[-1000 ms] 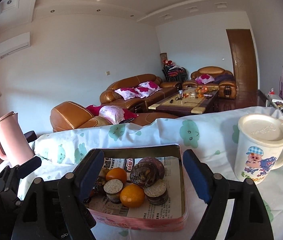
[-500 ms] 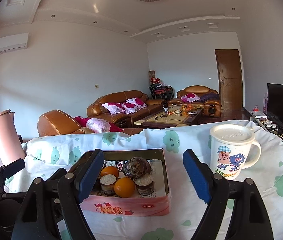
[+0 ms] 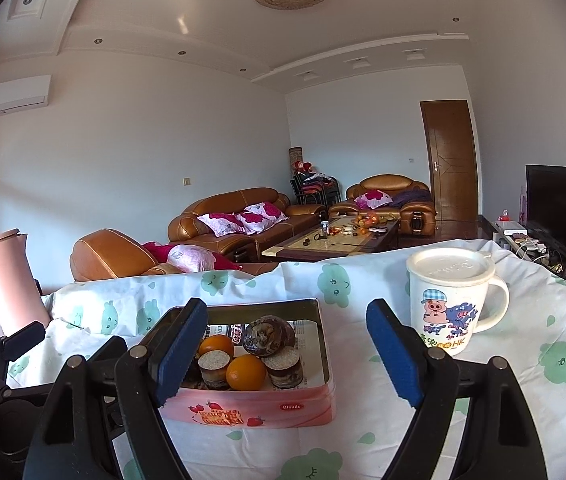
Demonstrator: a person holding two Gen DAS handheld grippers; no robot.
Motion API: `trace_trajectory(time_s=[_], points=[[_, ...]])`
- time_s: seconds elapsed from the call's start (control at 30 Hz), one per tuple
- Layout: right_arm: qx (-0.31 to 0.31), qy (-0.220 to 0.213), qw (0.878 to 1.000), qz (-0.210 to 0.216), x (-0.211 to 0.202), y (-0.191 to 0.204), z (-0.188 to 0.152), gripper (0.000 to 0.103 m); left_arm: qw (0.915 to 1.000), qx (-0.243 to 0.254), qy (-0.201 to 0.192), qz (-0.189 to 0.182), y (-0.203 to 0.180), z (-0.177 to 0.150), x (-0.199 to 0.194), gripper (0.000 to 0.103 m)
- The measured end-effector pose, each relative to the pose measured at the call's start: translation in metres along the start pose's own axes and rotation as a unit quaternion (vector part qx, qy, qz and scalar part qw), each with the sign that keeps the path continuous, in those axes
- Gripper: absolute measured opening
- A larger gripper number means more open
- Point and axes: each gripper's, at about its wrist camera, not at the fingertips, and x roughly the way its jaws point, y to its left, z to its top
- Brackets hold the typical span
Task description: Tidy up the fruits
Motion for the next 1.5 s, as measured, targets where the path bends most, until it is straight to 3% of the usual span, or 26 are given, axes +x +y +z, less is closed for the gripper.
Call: trace_trajectory(time_s=[0.87,1.5], points=[[-0.005,-0.002,1.000,-0.002,-0.0001,0.0027,-0.0005,0.083,1.0000,-0.002,0.004,0.008,0.0022,-0.0009,0.0006,0.103],[-0.005,0.001,1.000,-0.007,0.0011,0.0010,-0.0023,0.083,0.9992,-0.017,0.031,0.020,0.0070,-0.0028,0.0096,0.103]])
